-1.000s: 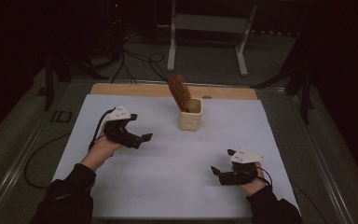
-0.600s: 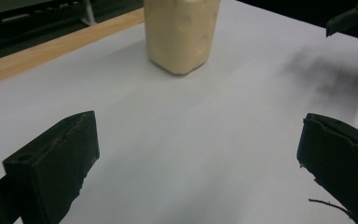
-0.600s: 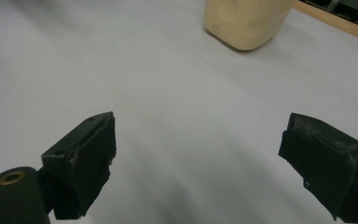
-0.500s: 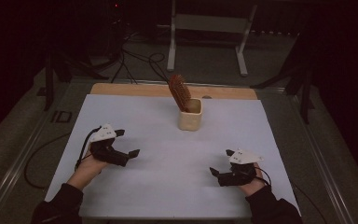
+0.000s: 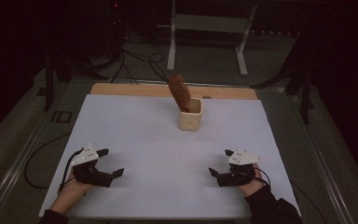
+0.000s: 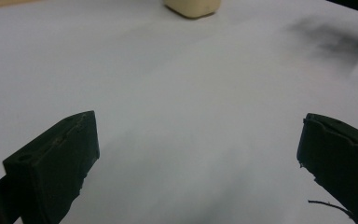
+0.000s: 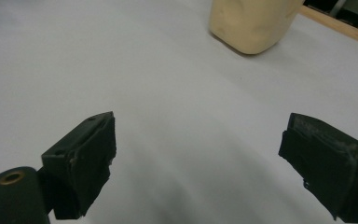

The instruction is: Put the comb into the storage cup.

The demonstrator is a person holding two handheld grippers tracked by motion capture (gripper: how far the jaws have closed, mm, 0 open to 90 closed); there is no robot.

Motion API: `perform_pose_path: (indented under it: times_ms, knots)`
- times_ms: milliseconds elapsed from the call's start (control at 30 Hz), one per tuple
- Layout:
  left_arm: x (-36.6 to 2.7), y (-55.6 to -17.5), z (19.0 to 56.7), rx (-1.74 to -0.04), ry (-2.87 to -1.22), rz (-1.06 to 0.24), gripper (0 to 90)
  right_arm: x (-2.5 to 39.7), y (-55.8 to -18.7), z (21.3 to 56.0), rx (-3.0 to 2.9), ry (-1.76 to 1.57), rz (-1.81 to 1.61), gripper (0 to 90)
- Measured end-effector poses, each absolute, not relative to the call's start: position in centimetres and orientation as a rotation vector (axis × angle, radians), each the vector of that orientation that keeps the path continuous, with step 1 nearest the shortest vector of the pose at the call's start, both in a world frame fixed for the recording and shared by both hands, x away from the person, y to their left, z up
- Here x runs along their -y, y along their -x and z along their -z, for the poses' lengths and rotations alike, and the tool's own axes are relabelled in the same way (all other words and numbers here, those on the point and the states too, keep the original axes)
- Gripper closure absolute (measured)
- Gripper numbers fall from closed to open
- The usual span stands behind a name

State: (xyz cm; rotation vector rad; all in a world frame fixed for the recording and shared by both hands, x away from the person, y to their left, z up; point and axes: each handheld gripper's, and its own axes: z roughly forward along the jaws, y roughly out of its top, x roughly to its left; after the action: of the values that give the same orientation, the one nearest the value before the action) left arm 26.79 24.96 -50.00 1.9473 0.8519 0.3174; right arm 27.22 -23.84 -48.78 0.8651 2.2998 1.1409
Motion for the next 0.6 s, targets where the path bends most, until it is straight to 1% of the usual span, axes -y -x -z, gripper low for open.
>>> perform_pose_path:
  times_ms: [300,600]
  knots:
    - [-26.2,-24.6,50.8,-0.89,-1.937,-0.37,0.0,23.6,-27.2,49.0,-2.307,-0.855,-1.145,9.7]
    - [-28.0,-24.0,51.3,-0.942,-1.923,-0.402,0.0,23.6,-27.2,49.0,-2.31,-0.838,-1.149,9.7]
